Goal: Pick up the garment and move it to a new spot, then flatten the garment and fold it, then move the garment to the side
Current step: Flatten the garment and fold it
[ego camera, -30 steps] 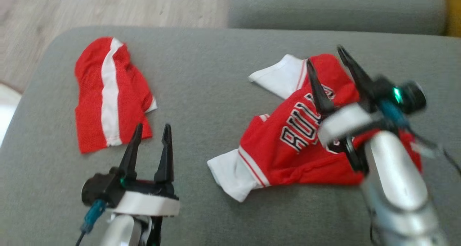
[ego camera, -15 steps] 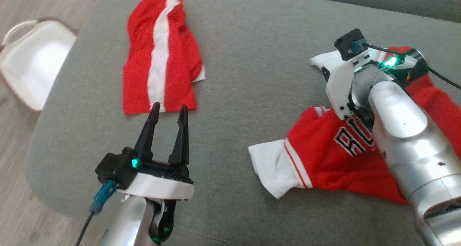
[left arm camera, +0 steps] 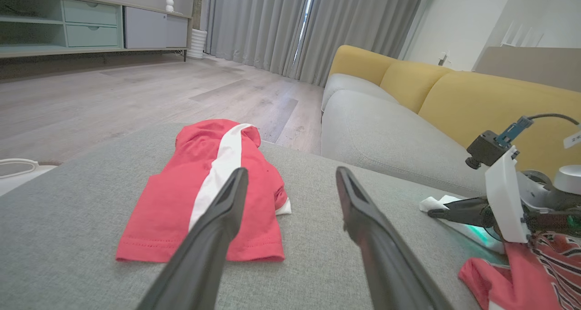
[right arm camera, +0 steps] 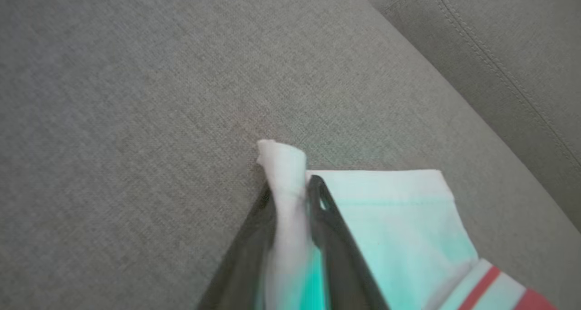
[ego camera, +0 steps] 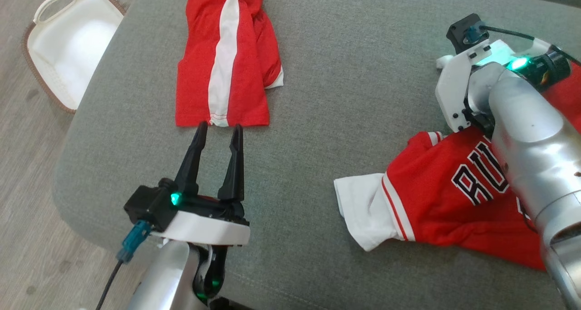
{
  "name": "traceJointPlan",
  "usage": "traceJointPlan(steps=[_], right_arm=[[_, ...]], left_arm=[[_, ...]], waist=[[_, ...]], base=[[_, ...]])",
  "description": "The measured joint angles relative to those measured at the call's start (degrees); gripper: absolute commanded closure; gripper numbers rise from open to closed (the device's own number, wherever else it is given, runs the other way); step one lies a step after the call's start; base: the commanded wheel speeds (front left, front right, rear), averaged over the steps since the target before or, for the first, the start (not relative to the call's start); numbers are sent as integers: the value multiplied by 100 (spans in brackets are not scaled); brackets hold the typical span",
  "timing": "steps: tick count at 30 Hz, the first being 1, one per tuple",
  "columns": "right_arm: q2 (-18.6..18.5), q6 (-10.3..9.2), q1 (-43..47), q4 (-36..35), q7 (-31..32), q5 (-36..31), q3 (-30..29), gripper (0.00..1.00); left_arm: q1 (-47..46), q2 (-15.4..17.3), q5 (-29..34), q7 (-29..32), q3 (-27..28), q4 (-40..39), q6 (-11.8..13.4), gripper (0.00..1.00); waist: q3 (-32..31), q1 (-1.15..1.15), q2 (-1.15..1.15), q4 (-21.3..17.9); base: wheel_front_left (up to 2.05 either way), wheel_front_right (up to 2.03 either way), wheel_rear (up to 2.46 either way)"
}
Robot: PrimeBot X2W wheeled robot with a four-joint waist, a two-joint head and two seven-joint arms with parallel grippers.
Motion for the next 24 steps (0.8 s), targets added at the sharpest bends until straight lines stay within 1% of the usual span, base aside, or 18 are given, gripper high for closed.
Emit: traceJointPlan(steps=[4,7,10,14,15,17,18,21,22,23,24], right_arm=[[18,0,-10,51,-460,133,-202,100],[62,0,-191,-1,-1068,237,-452,100],[77,0,-637,-119,-1758,167,-698,100],[68,0,-1236,-169,-2588,-168,-1133,100],[68,0,-1236,-169,-2588,-168,-1133,100],[63,0,-1440,-170,-3082,-502,-1477,100],[63,0,-1440,-170,-3082,-502,-1477,100],[48,0,-1556,-112,-3273,-946,-1817,100],[40,0,-1580,-47,-3256,-1115,-1917,55],[45,0,-1595,34,-3156,-1239,-2058,0],[59,0,-1596,132,-3045,-1294,-2145,0]], left_arm=[[2,-1,-1,0,-1,2,1,0],[2,-1,0,0,-2,3,1,0],[1,-1,0,0,-10,3,1,0],[1,-1,0,0,-19,4,1,0],[1,-1,0,0,-19,4,1,0],[2,-2,-1,0,-20,5,2,0],[2,-2,-1,0,-20,5,2,0],[2,-2,-1,0,-16,5,11,0],[3,-2,0,0,-15,5,35,0],[4,-1,-1,0,-9,5,51,0],[4,-1,-1,0,-3,2,51,0]], waist=[[5,0,0,-8],[-9,0,0,-21],[-18,0,0,-15],[-43,0,0,7],[-43,0,0,7],[-75,-1,0,26],[-75,-1,0,26],[-94,0,0,21],[-99,-1,0,11],[-102,-1,0,-6],[-105,-1,0,-25]], base=[[0,0,0],[0,0,0],[0,0,0],[0,0,0],[0,0,0],[0,0,0],[0,0,0],[0,0,0],[0,0,0],[0,0,0],[0,0,0]])
